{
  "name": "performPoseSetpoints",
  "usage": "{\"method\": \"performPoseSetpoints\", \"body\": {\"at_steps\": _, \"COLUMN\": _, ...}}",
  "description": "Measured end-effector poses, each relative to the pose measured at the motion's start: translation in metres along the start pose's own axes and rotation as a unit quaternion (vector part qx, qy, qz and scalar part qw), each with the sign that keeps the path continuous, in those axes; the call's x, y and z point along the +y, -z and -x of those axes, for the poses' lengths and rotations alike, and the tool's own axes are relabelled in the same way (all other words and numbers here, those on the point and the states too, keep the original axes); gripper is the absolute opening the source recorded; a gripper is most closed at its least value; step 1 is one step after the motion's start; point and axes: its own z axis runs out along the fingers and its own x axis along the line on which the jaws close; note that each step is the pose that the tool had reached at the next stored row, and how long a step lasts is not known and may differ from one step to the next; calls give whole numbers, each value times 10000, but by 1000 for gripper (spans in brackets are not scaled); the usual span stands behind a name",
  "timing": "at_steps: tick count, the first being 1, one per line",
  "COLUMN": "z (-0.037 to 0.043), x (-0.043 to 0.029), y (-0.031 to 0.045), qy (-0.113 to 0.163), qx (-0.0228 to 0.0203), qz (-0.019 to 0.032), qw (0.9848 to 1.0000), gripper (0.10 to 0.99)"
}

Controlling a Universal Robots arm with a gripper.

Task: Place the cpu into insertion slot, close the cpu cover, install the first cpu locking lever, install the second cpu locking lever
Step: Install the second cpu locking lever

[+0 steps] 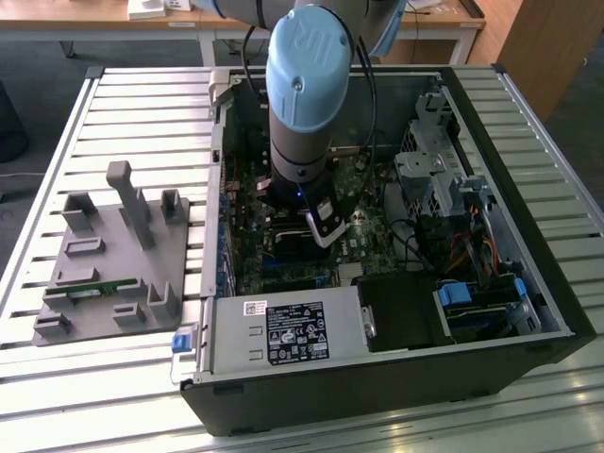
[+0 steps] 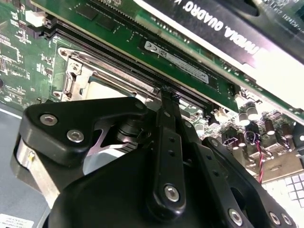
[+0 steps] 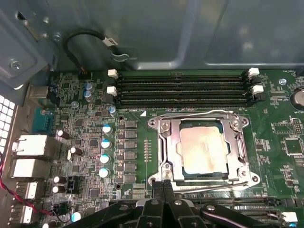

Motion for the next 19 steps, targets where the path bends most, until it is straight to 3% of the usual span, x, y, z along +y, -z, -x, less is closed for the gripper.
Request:
{"method": "performPoseSetpoints", "body": {"at_steps": 6, "z": -12, "x": -6, "y": -15, "qy": 0, "qx": 1, "qz": 65, "qw": 10000, "gripper": 106}}
{"method": "performPoseSetpoints", "body": {"at_steps": 19, "z": -30, "x": -21, "y": -50, "qy": -2, "qx": 3, "qz": 106, "qw": 9999, "gripper": 106}}
